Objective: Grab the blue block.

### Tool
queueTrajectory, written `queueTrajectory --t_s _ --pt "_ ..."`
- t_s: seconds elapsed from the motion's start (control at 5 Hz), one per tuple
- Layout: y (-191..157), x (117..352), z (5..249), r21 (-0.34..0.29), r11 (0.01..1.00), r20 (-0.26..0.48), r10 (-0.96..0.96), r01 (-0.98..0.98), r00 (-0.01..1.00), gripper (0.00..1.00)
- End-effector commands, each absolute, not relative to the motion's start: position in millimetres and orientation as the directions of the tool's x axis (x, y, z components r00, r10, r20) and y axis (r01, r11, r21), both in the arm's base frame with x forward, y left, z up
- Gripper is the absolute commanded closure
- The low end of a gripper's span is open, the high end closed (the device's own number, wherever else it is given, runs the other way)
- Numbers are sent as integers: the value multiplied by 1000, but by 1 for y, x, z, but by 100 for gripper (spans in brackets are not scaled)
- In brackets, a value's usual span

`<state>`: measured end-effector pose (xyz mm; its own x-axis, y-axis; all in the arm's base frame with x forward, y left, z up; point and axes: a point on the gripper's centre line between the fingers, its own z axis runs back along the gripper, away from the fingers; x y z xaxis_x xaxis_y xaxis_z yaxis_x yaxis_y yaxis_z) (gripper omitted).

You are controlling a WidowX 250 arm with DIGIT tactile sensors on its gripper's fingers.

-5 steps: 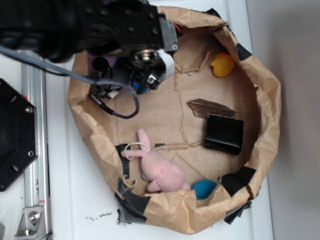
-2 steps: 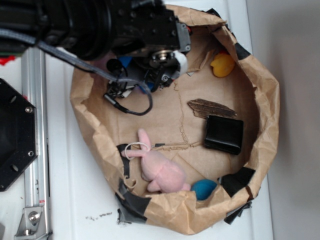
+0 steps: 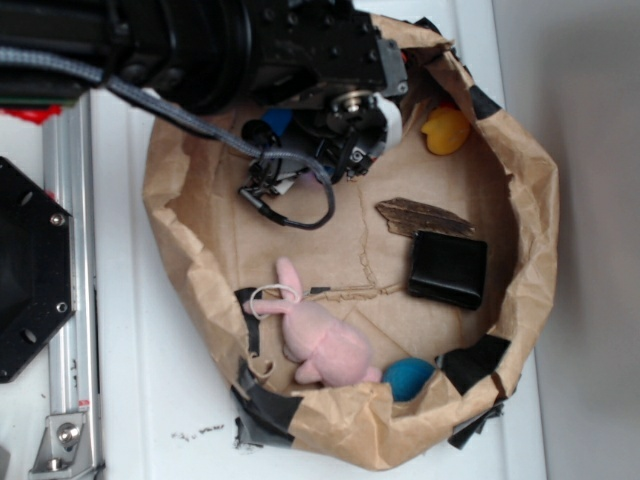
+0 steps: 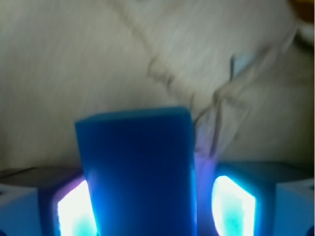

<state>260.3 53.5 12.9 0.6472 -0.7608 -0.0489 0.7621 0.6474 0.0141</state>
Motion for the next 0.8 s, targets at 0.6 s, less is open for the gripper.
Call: queueTrajectory --t_s 0.6 --pt "25 250 77 96 752 121 -659 652 742 100"
